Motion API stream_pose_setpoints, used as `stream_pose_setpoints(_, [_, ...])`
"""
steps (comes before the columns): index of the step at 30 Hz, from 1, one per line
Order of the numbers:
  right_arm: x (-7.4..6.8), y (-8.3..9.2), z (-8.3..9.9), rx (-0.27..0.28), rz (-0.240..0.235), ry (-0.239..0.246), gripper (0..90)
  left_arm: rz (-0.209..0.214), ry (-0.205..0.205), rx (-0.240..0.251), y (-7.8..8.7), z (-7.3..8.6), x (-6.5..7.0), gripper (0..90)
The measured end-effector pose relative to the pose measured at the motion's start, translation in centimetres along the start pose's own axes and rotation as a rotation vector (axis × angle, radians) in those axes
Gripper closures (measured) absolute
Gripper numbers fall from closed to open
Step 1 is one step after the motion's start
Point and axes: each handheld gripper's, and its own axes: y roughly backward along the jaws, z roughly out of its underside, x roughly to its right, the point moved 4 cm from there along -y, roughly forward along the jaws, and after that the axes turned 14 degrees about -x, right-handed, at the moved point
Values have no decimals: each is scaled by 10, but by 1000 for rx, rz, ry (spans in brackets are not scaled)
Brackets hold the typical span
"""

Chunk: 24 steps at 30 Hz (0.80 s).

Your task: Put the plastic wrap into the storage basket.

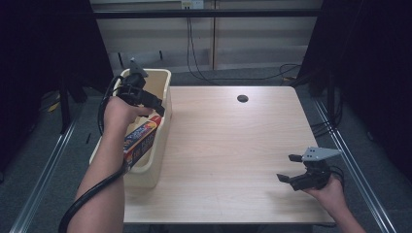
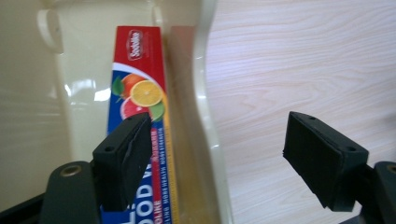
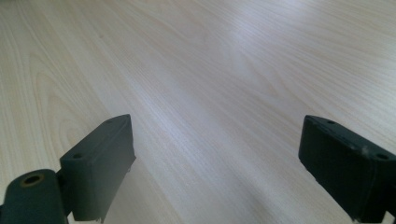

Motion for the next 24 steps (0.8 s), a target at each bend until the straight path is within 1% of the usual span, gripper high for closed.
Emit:
stream_pose_setpoints(1, [0, 0, 0, 3, 4, 2, 102, 0, -12, -3, 0, 0, 2, 232])
stream_pose_setpoints(3, [0, 0, 0, 3, 4, 1, 102, 7, -22, 8, -1, -2, 7, 229])
stream_pose_setpoints(8, [0, 1, 0, 3, -1, -1, 102, 19, -58, 12, -2, -3, 16, 219])
stream_pose_setpoints(9, [0, 1, 0, 3, -1, -1, 102, 20, -53, 18, -2, -4, 17, 219])
stream_pose_setpoints(11, [1, 1, 0, 4, -3, -2, 101, 19, -74, 24, -2, -5, 22, 217])
stream_pose_setpoints(12, [1, 1, 0, 3, 0, -3, 102, 25, -78, 28, -3, -5, 25, 214])
stream_pose_setpoints(16, [0, 1, 0, 4, -2, -1, 102, 21, -103, 29, -5, -6, 32, 210])
stream_pose_setpoints(18, [0, 2, 0, 6, -1, -1, 102, 30, -119, 26, -7, -6, 36, 205])
stream_pose_setpoints(19, [0, 2, 0, 7, -1, -1, 102, 29, -118, 28, -8, -7, 38, 204])
stream_pose_setpoints(20, [0, 2, 0, 6, 0, 0, 102, 26, -133, 31, -9, -7, 39, 203])
stream_pose_setpoints(21, [0, 1, 0, 4, -3, 0, 102, 30, -130, 36, -10, -8, 41, 202])
stream_pose_setpoints(22, [0, 1, 0, 4, 2, 0, 101, 35, -138, 33, -12, -8, 43, 201])
stream_pose_setpoints(23, [0, 1, 0, 6, 3, 5, 102, 30, -150, 33, -13, -9, 44, 201])
stream_pose_setpoints(24, [0, 1, 0, 6, 0, 5, 102, 34, -158, 33, -15, -9, 46, 200])
